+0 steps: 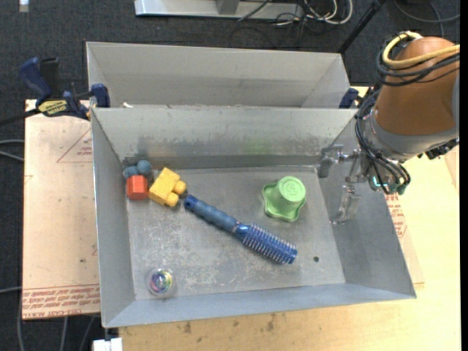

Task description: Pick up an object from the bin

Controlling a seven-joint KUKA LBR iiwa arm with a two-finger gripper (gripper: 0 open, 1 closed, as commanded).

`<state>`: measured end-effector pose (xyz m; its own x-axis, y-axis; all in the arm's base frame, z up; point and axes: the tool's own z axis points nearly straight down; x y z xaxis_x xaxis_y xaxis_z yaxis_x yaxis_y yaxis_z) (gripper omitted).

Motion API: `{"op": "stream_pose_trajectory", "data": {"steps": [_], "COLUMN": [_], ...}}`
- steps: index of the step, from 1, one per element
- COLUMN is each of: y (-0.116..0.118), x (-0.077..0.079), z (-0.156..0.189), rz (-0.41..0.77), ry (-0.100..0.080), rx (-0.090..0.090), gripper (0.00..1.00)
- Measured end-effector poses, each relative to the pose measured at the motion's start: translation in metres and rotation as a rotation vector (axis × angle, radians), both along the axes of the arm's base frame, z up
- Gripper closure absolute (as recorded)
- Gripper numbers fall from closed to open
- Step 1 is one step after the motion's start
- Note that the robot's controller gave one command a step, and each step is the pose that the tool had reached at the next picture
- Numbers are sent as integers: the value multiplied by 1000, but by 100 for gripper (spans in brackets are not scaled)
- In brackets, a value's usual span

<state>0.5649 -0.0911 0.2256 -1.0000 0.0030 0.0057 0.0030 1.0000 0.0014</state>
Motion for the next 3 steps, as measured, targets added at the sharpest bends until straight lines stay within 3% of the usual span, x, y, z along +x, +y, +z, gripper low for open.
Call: {"op": "stream_pose_trajectory", "data": {"steps": [1,2,3], "y": [43,40,112], "x": [14,18,13], "z": [-124,-121,-35], "rz": [-61,-62,2], "ry": [-29,-41,-17], "rx": [-2,-5,2], "gripper": [0,100,100]}}
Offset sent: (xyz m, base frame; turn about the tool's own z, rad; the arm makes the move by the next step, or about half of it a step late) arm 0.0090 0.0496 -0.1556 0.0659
